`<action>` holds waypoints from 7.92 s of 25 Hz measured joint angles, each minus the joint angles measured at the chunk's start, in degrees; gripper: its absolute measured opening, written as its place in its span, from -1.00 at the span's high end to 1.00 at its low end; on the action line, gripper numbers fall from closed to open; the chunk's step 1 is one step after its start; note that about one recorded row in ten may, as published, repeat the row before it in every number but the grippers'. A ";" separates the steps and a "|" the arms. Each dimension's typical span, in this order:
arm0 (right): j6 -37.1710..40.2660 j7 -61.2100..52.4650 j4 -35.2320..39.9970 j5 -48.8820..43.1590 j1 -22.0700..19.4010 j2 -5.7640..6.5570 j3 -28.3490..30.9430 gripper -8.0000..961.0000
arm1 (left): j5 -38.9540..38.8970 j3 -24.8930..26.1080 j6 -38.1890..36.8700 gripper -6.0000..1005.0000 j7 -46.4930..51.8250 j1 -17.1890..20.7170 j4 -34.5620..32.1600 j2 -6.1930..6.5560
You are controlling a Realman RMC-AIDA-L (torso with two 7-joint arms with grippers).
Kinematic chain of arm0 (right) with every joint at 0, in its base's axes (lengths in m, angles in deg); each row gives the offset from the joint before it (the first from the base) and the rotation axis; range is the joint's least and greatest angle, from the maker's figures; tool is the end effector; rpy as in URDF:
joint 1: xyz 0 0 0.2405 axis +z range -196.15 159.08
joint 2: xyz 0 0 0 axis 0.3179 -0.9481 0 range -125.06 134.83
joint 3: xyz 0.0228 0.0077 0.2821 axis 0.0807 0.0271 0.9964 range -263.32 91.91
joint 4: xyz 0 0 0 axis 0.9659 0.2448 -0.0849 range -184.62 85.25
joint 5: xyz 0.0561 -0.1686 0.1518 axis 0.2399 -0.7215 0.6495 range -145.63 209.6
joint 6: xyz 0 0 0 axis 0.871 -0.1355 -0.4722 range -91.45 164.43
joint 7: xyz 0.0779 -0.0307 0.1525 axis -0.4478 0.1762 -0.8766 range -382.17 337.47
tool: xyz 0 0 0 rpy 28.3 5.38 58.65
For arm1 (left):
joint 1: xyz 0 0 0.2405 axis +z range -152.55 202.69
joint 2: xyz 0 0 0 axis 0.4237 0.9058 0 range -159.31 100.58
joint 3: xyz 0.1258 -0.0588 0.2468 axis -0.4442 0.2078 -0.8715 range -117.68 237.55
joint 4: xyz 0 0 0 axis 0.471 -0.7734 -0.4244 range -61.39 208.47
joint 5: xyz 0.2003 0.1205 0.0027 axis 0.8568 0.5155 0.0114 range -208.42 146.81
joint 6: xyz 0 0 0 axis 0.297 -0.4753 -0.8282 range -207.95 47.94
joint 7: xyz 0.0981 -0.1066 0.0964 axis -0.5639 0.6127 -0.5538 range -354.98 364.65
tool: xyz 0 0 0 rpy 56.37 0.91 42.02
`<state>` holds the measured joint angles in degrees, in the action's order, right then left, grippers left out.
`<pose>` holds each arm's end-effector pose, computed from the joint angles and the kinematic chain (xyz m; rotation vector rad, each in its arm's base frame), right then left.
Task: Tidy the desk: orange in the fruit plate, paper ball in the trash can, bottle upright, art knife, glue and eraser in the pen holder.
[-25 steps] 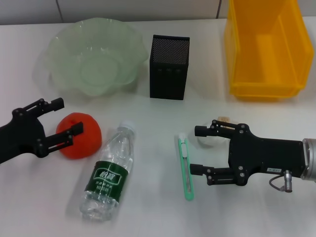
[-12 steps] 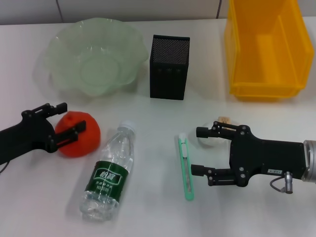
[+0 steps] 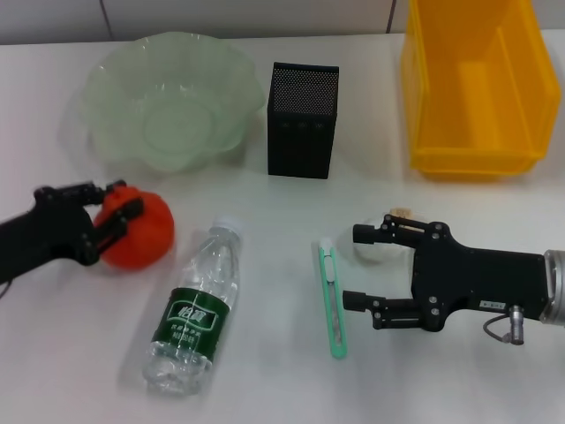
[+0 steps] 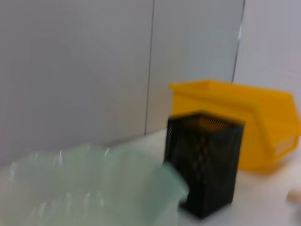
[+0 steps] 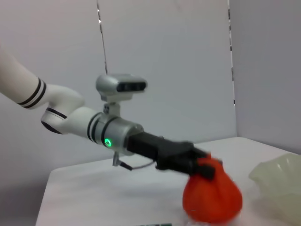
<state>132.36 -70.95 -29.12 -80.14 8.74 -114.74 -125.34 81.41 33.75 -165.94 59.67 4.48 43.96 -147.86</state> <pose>0.2918 0.3000 -0.0896 -2.7974 0.2501 0.9289 -0.3692 0.3231 -0.0238 -2.4122 -0.5115 -0.6679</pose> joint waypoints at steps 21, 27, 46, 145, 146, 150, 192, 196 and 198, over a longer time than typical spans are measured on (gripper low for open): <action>2.90 -2.16 1.05 5.08 -2.31 0.27 0.68 -0.71 | -21.02 -0.16 23.46 0.43 -11.32 -17.32 13.99 -0.50; 9.19 -6.71 8.67 6.93 -3.48 0.25 4.34 -0.70 | -20.87 -0.33 17.52 0.11 -7.10 -13.55 12.01 0.02; 2.30 -78.58 62.47 -29.94 9.76 0.12 -34.86 -0.69 | -18.57 -17.82 -1.11 -0.67 1.69 7.17 -4.74 0.28; -14.14 -3.66 9.66 26.92 -8.65 0.35 -26.38 -0.72 | 31.92 -73.49 22.21 -0.66 110.17 -0.64 -49.86 -0.68; -14.14 -3.71 9.65 26.92 -8.72 0.35 -26.33 -0.72 | 31.77 -73.16 21.95 -0.66 110.17 -0.87 -49.41 -0.68; -14.15 -5.14 9.61 26.92 -8.83 0.35 -26.25 -0.72 | 31.34 -71.96 19.79 -0.60 110.15 -2.16 -48.56 -0.68; -13.25 -12.62 12.56 27.05 -9.35 0.44 -26.02 -0.72 | -21.40 -39.33 11.27 0.09 23.22 11.32 -36.03 -0.07; -13.26 -12.64 12.58 26.98 -9.24 0.44 -25.97 -0.72 | -21.82 -38.12 11.26 0.10 22.62 10.43 -34.00 -0.12; -13.26 -12.64 12.60 26.97 -9.20 0.44 -25.99 -0.72 | -22.16 -38.05 11.24 0.10 22.08 10.10 -33.33 -0.17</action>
<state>119.11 -83.59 -16.52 -53.17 -0.46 -114.30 -151.33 59.25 -4.29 -154.70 81.75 14.59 10.63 -148.03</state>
